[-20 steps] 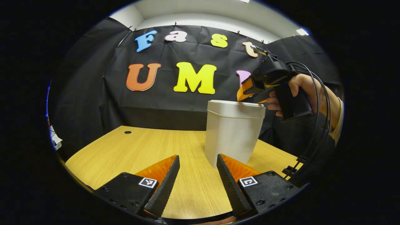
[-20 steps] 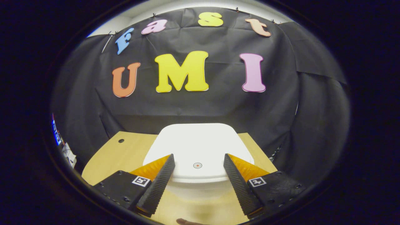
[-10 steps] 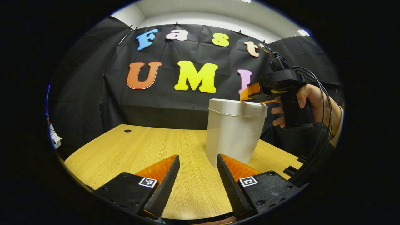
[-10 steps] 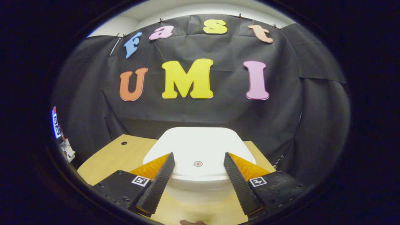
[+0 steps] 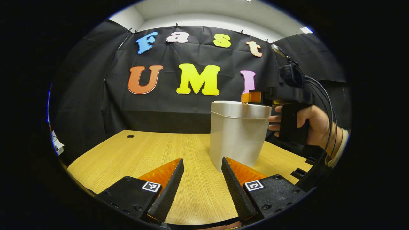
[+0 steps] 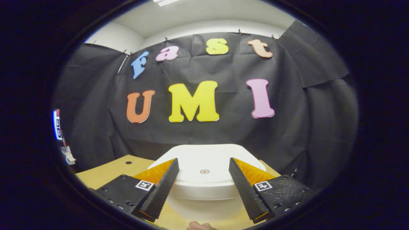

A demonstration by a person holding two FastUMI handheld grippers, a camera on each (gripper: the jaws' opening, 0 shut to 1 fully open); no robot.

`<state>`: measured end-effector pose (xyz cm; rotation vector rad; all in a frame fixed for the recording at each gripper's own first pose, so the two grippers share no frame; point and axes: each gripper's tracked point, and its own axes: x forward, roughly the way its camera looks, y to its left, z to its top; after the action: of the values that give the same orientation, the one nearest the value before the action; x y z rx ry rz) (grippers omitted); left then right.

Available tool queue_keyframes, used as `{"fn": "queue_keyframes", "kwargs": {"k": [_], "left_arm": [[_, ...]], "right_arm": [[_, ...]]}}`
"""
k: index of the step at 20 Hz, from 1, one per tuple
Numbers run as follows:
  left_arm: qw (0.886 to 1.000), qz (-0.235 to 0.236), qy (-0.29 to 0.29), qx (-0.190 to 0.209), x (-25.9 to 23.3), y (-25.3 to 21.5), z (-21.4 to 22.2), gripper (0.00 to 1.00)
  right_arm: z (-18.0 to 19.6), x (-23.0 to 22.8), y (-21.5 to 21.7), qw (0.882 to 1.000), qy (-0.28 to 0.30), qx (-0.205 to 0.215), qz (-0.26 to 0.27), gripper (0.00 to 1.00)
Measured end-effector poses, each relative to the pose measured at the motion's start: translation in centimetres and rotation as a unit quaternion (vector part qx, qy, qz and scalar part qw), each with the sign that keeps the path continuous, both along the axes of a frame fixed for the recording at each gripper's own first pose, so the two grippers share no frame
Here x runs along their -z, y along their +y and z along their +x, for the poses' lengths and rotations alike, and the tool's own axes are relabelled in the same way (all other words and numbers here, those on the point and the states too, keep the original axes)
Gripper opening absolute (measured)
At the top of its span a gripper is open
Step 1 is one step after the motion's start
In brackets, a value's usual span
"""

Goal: Press the lid of the desktop garbage bin to open it, pick up the crumpled paper on the desktop and throw it into the bin, then pick up the pop can on the desktop and drop it into the bin, and finally close the garbage bin lid.

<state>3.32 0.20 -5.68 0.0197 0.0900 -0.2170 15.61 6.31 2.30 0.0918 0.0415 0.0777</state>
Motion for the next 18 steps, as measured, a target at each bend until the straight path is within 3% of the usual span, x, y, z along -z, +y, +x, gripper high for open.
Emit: {"fn": "queue_keyframes", "kwargs": {"k": [1,5,7,11,13,14,18], "left_arm": [[1.000,0.003,-0.003,-0.006,-0.1,0.1,0.2,0.80],[0.998,0.029,-0.030,-0.044,-0.5,0.7,1.3,0.81],[0.998,0.023,-0.034,-0.055,-0.2,0.2,2.2,0.80],[0.992,0.010,-0.040,-0.122,-0.3,1.9,1.7,0.81],[0.990,-0.006,-0.054,-0.128,-1.0,1.4,1.2,0.85],[0.991,-0.006,-0.055,-0.125,-1.1,0.7,1.0,0.80],[0.987,0.058,-0.084,-0.125,-2.6,-1.4,-0.9,0.82]], "right_arm": [[-0.1,0.2,-0.1,1.000,-0.014,0.004,-0.005,0.98],[-0.9,0.4,-0.6,0.999,-0.022,0.036,-0.012,0.99],[-1.9,0.4,0.0,0.999,-0.027,0.027,-0.008,0.96],[-5.9,2.3,-0.7,1.000,-0.023,0.010,-0.012,0.98],[-8.0,4.0,-1.0,1.000,-0.004,-0.004,-0.018,0.96],[-8.9,4.4,-2.0,1.000,-0.003,0.002,-0.015,0.98],[-11.5,4.0,-3.9,0.999,-0.029,-0.014,0.006,0.95]]}}
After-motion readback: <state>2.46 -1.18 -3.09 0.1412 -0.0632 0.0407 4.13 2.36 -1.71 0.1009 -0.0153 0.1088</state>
